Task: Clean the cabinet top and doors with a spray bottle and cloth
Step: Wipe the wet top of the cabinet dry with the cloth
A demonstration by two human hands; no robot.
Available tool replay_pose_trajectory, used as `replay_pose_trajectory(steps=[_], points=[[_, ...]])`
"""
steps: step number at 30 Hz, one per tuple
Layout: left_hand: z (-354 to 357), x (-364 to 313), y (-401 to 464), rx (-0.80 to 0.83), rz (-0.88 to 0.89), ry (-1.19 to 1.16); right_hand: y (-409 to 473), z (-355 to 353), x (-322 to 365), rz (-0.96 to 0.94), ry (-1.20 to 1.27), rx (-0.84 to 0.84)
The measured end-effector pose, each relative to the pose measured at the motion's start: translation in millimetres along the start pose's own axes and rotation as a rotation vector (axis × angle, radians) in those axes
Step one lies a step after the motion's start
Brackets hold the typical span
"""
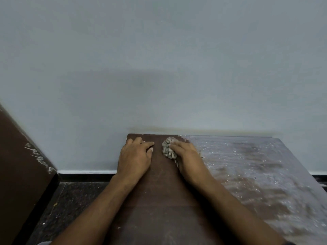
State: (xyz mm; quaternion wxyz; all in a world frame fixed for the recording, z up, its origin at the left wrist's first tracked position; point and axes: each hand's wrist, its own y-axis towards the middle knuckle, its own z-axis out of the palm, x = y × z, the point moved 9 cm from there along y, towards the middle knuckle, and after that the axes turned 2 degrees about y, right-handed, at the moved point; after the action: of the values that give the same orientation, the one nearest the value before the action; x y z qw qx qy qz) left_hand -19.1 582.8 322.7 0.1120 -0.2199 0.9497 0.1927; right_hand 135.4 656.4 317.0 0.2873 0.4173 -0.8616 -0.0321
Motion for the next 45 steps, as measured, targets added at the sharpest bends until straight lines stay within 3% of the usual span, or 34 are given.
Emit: replay_pose_trajectory(steps=[4, 10, 15, 20, 23, 28, 33, 38, 45], points=[[1.9, -1.5, 5.1, 0.035, 0.0, 0.006, -2.8, -4.9, -12.5, -0.048, -0.015, 0.059], [0.2, -1.7, 2.3, 0.038, -0.014, 0.009, 43.5, -6.1, -40.1, 0.123, -0.074, -0.01], [-0.4, -5.0, -0.3, 0.002, -0.021, 0.012, 13.3, -8.2, -22.5, -0.027, -0.02, 0.08], [-2.0, -6.0, -1.9, -0.012, -0.011, 0.026, 50.1, -10.6, -45.5, 0.083, -0.081, 0.007], [-3.3, -5.6, -0.9, -0.032, -0.002, 0.03, 30.4, -3.6, -25.1, 0.106, -0.035, 0.007], [5.2, -2.1, -5.1, 0.041, 0.016, -0.023, -67.5, 3.2, 46.4, -0.079, 0.088, 0.125], [-11.1, 16.2, -20.9, -0.026, -0.084, -0.354, -87.9, 5.0, 42.8, -0.111, 0.106, 0.169], [-21.7, 37.5, -50.0, -0.048, -0.167, -0.345, -39.4, 13.2, 26.8, 0.002, 0.105, 0.053], [-7.0, 47.4, -51.3, 0.086, -0.362, -0.48, -67.2, 19.3, 62.0, -0.22, 0.146, 0.205]])
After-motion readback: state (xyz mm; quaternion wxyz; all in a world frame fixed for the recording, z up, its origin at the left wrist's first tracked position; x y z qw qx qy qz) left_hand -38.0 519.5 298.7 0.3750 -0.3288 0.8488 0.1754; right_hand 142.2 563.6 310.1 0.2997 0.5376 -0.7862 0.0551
